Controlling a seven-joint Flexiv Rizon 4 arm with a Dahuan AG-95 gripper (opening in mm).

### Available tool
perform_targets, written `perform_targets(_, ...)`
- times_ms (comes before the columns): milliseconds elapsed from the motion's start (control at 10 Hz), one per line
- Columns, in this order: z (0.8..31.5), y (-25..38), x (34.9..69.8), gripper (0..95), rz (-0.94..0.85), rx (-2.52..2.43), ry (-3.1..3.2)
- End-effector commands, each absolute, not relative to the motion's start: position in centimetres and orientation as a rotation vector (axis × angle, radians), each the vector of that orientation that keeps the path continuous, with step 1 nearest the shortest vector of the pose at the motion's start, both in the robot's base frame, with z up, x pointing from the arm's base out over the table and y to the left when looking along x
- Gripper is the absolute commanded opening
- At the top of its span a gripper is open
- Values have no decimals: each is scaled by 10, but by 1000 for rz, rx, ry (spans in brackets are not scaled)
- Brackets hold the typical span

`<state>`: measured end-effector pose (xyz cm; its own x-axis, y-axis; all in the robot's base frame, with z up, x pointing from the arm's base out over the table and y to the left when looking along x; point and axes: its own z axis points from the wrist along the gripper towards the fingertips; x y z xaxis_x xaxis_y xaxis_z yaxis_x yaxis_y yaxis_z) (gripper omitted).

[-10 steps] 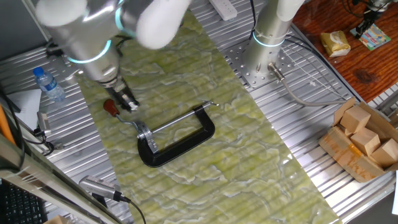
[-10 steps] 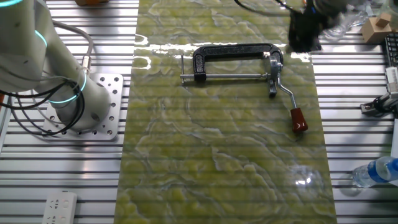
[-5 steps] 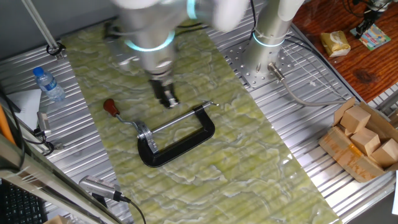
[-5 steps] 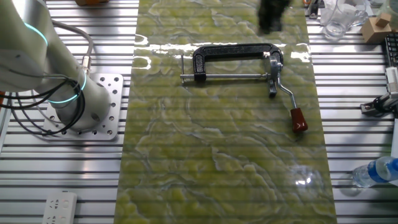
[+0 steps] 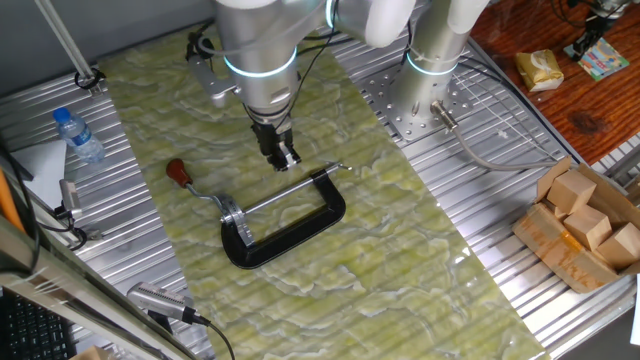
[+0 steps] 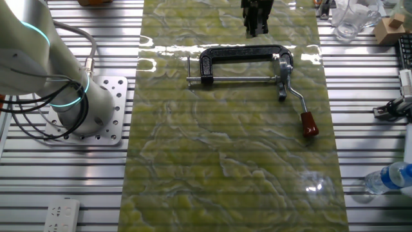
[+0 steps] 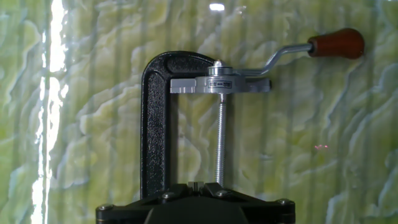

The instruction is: Push down the lever

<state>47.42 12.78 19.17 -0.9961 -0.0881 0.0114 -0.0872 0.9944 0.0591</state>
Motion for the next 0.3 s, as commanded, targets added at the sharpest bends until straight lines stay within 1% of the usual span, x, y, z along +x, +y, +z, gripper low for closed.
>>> perform_targets(100,192,127,471,0,-91,142,-3126)
perform_targets(300,192,127,471,0,-96,148,-3125)
